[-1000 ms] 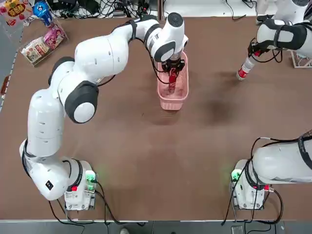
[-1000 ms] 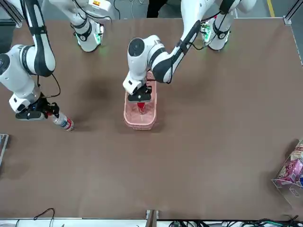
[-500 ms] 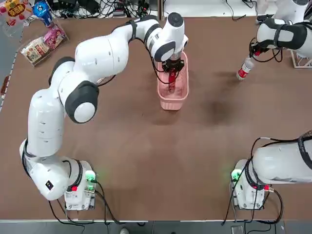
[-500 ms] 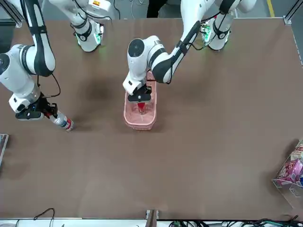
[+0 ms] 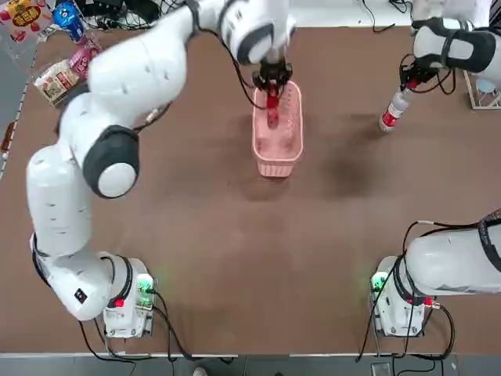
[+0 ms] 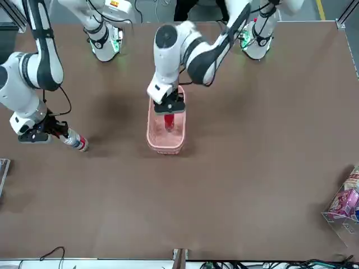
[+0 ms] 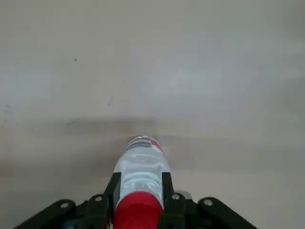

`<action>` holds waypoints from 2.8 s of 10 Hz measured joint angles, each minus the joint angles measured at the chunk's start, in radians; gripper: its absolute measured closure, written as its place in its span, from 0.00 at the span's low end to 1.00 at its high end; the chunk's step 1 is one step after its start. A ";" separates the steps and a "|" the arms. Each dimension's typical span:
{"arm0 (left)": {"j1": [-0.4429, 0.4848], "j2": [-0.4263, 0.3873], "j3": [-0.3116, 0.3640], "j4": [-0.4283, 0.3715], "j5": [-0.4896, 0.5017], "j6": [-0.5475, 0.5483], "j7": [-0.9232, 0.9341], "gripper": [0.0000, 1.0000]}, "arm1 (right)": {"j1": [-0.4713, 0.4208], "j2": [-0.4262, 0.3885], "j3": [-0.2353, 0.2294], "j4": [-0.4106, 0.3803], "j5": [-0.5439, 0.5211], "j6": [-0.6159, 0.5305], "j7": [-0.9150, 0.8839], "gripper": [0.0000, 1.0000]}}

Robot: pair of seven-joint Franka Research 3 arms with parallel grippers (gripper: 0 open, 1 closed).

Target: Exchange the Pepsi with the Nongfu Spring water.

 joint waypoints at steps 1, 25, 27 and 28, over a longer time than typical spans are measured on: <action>0.031 -0.067 0.000 0.000 -0.011 -0.054 0.001 0.68 | 0.025 0.000 0.002 0.048 0.001 -0.056 0.038 0.62; 0.884 -0.385 -0.001 -0.908 -0.074 0.407 0.693 0.68 | 0.862 0.371 0.016 0.540 -0.023 -0.205 0.735 0.62; 0.883 -0.380 -0.003 -0.917 -0.074 0.412 0.693 0.68 | 0.866 0.403 0.015 0.541 -0.024 -0.183 0.735 0.62; 0.883 -0.376 -0.003 -0.917 -0.074 0.412 0.694 0.68 | 0.866 0.402 0.015 0.547 -0.024 -0.188 0.734 0.62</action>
